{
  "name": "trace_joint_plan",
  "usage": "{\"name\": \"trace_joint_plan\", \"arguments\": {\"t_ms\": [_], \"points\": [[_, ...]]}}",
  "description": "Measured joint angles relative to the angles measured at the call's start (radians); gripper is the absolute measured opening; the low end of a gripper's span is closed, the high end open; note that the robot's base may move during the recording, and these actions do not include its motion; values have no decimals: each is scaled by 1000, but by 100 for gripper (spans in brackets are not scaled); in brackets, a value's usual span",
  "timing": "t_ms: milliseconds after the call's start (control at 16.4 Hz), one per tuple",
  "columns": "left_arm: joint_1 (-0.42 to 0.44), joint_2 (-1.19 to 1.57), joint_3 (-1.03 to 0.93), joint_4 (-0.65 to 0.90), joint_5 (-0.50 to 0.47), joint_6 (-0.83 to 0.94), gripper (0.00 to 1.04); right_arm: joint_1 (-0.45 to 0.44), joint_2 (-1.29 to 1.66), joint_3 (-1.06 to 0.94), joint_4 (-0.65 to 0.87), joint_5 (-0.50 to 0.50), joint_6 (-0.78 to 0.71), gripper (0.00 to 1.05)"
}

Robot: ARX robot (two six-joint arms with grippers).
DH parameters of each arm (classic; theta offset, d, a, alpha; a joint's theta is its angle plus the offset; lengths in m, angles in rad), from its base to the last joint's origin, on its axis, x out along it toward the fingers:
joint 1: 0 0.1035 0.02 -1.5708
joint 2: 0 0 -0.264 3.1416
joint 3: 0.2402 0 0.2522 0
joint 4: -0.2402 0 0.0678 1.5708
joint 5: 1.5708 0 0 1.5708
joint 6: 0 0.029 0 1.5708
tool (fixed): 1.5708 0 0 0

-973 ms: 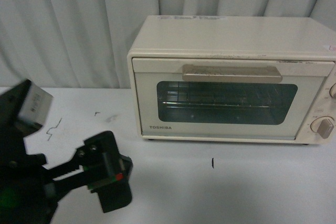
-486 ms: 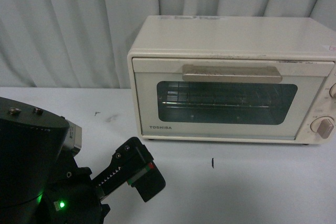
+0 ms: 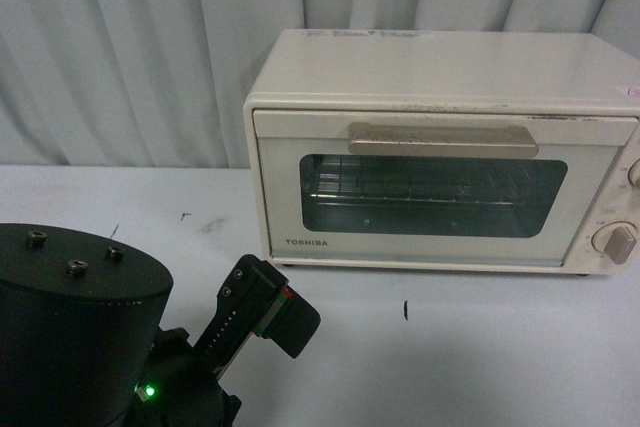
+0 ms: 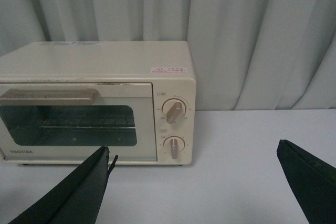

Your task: Open oven

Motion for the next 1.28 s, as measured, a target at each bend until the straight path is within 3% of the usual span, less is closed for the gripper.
{"name": "trace_joint_plan", "arguments": {"t_ms": [426, 1277], "points": [[-55, 62, 47, -31, -69, -103, 98, 0, 0, 0, 0, 0, 0, 98], [-98, 76, 67, -55, -67, -164, 98, 0, 0, 0, 0, 0, 0, 98]]}}
